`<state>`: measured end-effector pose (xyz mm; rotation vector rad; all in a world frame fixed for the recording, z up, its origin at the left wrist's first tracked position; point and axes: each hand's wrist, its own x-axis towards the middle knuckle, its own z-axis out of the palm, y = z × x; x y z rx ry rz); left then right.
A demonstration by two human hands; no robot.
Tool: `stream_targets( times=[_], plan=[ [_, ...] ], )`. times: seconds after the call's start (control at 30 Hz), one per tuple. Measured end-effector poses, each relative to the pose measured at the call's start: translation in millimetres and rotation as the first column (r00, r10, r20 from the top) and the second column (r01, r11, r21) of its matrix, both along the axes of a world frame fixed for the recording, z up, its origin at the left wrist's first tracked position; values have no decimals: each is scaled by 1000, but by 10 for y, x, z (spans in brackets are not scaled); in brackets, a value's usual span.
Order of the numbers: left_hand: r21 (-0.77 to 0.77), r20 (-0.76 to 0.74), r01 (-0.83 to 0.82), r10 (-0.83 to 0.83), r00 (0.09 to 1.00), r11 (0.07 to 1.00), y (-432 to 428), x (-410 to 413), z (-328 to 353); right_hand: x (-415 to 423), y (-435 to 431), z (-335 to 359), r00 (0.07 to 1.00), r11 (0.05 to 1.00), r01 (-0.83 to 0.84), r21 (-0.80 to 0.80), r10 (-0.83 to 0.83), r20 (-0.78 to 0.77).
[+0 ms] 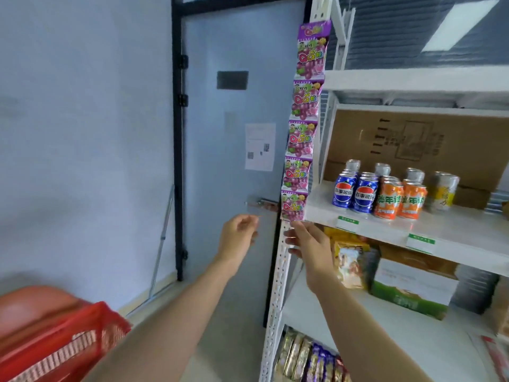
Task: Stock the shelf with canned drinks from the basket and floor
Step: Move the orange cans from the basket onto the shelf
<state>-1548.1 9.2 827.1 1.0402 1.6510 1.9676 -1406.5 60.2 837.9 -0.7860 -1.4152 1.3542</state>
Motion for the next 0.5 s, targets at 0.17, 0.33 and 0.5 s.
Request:
stream_targets(
  times=[0.17, 0.33, 0.5],
  plan=[
    [-9, -2, -134, 134, 991, 991, -716, -596, 37, -698, -534, -11, 988, 989, -151, -5, 151, -20],
    [-46, -34, -235, 233, 972, 971, -1464, -1281, 58, -1542, -1098, -64, 953, 953, -304, -11, 304, -7],
    [-86, -60, -358, 354, 933, 930, -2385, -2197, -61, -2570, -1892, -206, 884, 883, -467, -49, 467, -10]
  ],
)
